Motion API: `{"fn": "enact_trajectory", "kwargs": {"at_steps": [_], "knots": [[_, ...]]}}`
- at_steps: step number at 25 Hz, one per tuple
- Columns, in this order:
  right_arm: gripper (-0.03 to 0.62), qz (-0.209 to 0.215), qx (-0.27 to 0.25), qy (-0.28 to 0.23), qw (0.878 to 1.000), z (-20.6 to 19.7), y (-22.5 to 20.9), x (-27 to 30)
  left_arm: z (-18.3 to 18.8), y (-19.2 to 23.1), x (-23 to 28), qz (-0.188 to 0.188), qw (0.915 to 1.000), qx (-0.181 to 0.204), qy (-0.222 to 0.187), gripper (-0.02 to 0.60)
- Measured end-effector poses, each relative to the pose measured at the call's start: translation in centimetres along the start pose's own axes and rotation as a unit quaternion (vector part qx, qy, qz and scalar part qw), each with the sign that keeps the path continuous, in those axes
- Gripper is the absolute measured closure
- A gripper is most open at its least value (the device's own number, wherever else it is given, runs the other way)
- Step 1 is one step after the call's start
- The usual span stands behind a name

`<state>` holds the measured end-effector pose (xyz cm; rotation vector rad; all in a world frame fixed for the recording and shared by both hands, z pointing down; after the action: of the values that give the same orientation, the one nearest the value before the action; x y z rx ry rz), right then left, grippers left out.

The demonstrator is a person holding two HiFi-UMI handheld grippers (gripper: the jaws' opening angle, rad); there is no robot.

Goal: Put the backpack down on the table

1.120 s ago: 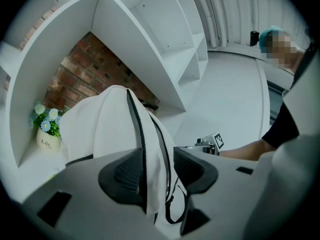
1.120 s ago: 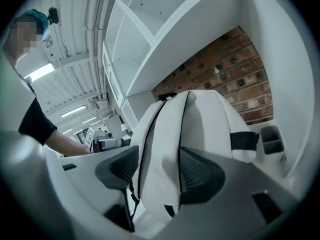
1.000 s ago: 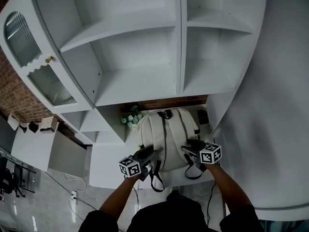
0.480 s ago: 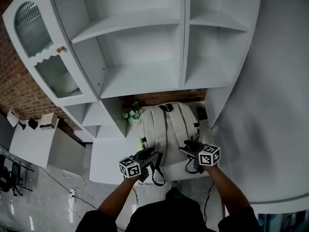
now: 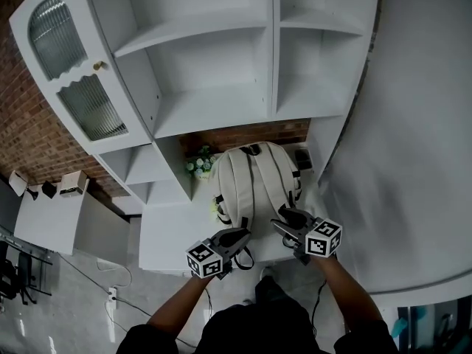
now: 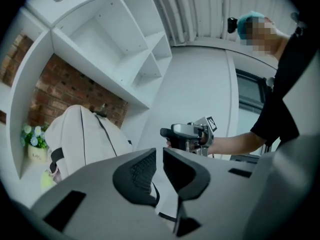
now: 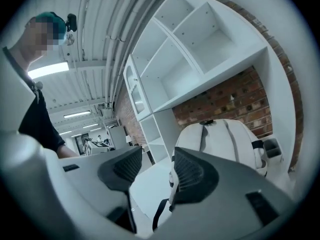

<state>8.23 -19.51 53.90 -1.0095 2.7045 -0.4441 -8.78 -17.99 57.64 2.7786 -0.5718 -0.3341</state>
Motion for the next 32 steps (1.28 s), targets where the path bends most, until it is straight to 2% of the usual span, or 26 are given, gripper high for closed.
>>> {"fn": "enact_trajectory", "kwargs": {"at_steps": [2,4,7,9,11,16,19,23,25,28,32], "knots": [[0.420,-0.007,-0.007,-0.006,1.000,0.1,1.6,-0.5,0.5,-1.7,-0.1,-0.001,0.9995,0.030,-0.001,0.543],[0.466,-0.012,-0.007,-0.016,1.000,0.0,3.1,-1.2,0.8,-3.2,-0.4,0.007,0.9990,0.043,-0.001,0.558],[0.539,-0.019,-0.004,-0.020,1.000,-0.6,5.5,-2.6,1.0,-5.2,-1.3,0.018,0.9994,0.024,-0.015,0.565],[0.560,-0.025,-0.008,-0.014,1.000,-1.2,7.2,-3.6,1.2,-6.6,-2.0,0.025,0.9993,0.009,-0.027,0.565],[0.566,-0.034,-0.019,-0.012,0.999,-1.6,9.1,-4.5,1.4,-8.0,-2.7,0.035,0.9987,0.005,-0.036,0.565],[0.565,-0.044,-0.086,-0.041,0.994,-2.1,13.4,-6.2,0.7,-11.6,-4.3,0.053,0.9965,0.037,-0.053,0.565],[0.565,-0.060,-0.082,-0.038,0.994,-2.7,14.7,-7.1,0.2,-13.4,-4.8,0.084,0.9934,0.052,-0.058,0.565],[0.565,-0.095,-0.074,-0.036,0.992,-2.5,16.7,-9.1,0.3,-16.6,-5.1,0.127,0.9857,0.095,-0.056,0.565],[0.565,-0.114,-0.095,-0.029,0.989,-2.3,17.4,-10.3,0.5,-18.5,-4.9,0.141,0.9818,0.112,-0.062,0.565],[0.565,-0.122,-0.134,-0.018,0.983,-2.6,18.3,-12.1,0.0,-21.0,-4.5,0.171,0.9758,0.117,-0.070,0.565],[0.566,-0.126,-0.135,-0.023,0.983,-3.2,20.1,-15.1,-1.4,-24.6,-4.0,0.210,0.9680,0.118,-0.072,0.565]]}}
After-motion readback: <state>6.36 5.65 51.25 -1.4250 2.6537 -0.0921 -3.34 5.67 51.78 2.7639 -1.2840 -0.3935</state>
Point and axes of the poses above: the fingertips, and each gripper's own axes: x forward along the fingers, y to its left, z out of its top, the point moved 5 cm from there along -x, backward along the fingers, and after that the axes turned 13 degrees about -y, right-handed, at the moved point
